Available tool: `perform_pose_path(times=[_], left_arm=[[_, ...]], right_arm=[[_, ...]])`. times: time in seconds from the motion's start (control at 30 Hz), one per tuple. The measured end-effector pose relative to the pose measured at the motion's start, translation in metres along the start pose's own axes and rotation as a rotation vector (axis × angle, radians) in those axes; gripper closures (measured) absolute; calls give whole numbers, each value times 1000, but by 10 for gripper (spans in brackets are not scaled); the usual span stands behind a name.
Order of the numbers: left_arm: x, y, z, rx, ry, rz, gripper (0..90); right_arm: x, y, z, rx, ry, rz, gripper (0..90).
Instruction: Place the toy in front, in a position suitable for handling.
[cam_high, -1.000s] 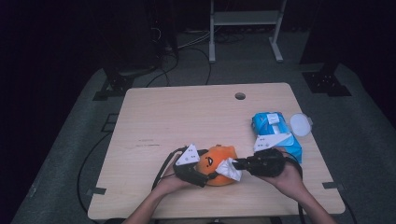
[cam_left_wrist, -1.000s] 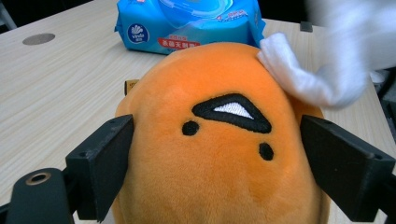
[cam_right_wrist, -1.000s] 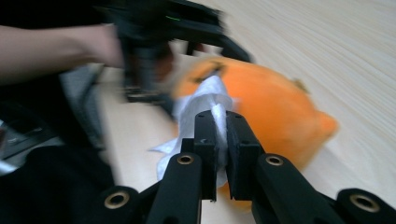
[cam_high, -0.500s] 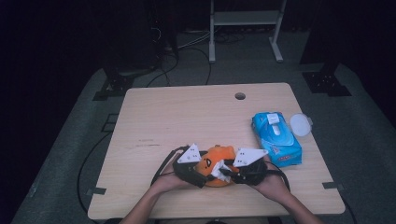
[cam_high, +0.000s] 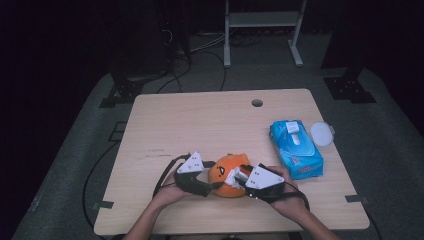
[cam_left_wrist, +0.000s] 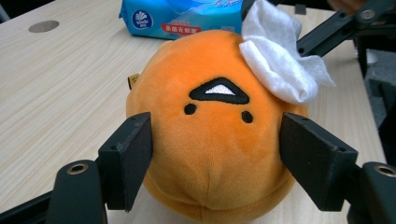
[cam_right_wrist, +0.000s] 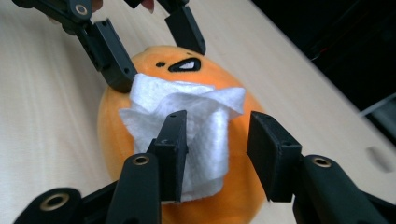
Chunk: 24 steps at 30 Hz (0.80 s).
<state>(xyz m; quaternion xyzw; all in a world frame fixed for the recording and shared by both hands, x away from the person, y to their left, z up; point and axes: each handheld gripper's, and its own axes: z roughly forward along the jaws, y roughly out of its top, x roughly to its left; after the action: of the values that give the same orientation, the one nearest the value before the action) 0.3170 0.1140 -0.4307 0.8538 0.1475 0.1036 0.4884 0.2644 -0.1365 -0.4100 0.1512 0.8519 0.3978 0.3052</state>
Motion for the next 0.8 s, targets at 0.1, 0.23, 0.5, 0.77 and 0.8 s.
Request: perform_pose_path(times=[0.1, 0.23, 0.5, 0.77, 0.8], left_arm=[[0, 1, 2, -5, 17, -8, 269], [-2, 2, 5, -2, 28, 1, 268], [-3, 3, 10, 18, 18, 14, 267], [-2, 2, 12, 26, -7, 19, 265], [-2, 2, 13, 25, -6, 18, 265]], right_arm=[[6, 2, -2, -10, -34, -44, 651], [9, 4, 1, -4, -4, -41, 730], [2, 1, 7, 37, 88, -31, 695], [-6, 0, 10, 60, 185, 1, 659], [-8, 1, 11, 61, 193, 3, 657]])
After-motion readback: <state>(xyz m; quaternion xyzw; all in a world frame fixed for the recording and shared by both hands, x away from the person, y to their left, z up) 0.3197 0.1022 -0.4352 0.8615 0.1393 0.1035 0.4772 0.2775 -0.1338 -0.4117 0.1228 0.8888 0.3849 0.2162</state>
